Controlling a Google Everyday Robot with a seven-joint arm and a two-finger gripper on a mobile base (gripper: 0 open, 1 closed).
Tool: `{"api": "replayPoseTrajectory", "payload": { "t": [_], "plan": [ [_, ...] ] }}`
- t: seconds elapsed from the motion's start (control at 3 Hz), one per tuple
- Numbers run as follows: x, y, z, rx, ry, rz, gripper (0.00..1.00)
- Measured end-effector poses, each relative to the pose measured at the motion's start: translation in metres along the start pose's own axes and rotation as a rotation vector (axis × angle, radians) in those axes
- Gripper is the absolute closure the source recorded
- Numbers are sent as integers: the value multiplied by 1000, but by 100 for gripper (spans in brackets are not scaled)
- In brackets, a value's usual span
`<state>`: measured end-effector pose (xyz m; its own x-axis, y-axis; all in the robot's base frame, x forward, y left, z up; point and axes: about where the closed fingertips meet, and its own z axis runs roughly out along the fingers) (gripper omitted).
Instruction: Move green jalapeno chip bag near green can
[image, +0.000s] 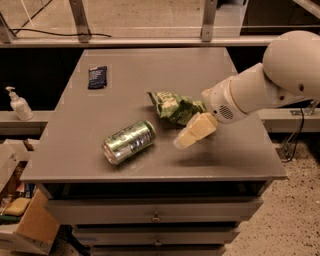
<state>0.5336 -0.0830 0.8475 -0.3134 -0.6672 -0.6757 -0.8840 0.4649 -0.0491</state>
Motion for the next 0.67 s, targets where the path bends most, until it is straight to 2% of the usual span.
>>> {"api": "replayPoseTrajectory", "payload": {
  "t": [0.67],
  "plan": [
    [-13, 25, -25, -50, -85, 15, 0]
  ]
}}
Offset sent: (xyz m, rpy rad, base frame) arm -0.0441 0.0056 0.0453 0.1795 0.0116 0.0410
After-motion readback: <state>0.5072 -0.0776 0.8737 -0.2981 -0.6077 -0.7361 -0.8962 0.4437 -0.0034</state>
